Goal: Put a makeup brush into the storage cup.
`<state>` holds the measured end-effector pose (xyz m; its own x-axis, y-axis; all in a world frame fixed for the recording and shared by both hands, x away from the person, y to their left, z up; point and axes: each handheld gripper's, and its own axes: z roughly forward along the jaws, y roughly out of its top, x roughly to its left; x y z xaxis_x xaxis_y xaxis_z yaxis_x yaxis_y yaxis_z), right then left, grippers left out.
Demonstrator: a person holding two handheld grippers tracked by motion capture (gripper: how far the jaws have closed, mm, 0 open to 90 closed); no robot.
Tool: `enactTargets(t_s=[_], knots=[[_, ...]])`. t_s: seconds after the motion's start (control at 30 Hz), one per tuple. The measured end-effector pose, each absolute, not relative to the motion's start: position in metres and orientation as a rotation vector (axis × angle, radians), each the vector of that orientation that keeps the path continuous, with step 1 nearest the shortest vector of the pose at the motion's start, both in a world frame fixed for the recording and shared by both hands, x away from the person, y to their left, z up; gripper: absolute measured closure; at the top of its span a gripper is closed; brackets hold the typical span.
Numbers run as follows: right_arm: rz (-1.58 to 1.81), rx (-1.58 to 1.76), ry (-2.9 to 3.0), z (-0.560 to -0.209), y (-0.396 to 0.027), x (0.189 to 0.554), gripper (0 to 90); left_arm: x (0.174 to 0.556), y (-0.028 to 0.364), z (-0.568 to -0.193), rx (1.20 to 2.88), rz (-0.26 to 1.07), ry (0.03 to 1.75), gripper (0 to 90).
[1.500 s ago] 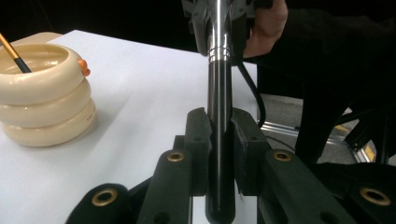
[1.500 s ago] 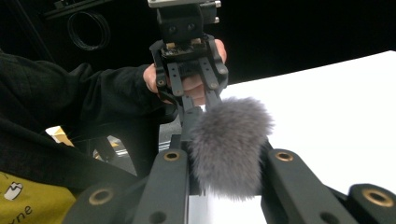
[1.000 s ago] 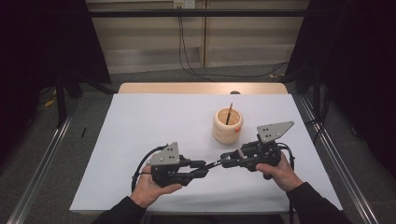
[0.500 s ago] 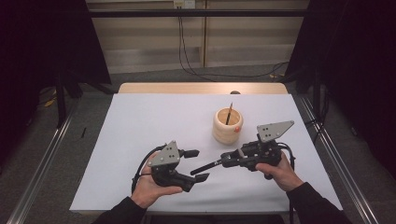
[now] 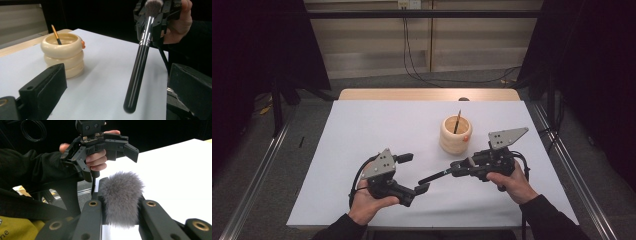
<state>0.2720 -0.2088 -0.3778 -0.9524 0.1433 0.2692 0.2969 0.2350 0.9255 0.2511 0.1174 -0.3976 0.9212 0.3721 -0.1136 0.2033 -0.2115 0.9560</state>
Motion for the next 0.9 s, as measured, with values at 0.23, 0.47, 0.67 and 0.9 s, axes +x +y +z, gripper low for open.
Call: enactTargets(t_s=[0.23,0.47,0.67,0.9], knots=[[-1.807,-0.451,-2.389,-0.372,-0.211,0.273,78.5,0.247,0.136,-0.404,1.786,0.226,0.472,1.9],[-1.745,-0.483,-2.431,-0.369,-0.211,0.275,78.5,0.248,0.141,-0.411,1.791,0.233,0.489,2.4],[-1.682,-0.502,-2.475,-0.365,-0.208,0.279,78.5,0.247,0.14,-0.412,1.81,0.228,0.475,2.4],[-1.587,-0.537,-2.53,-0.361,-0.204,0.283,78.5,0.248,0.139,-0.413,1.806,0.203,0.476,2.4]])
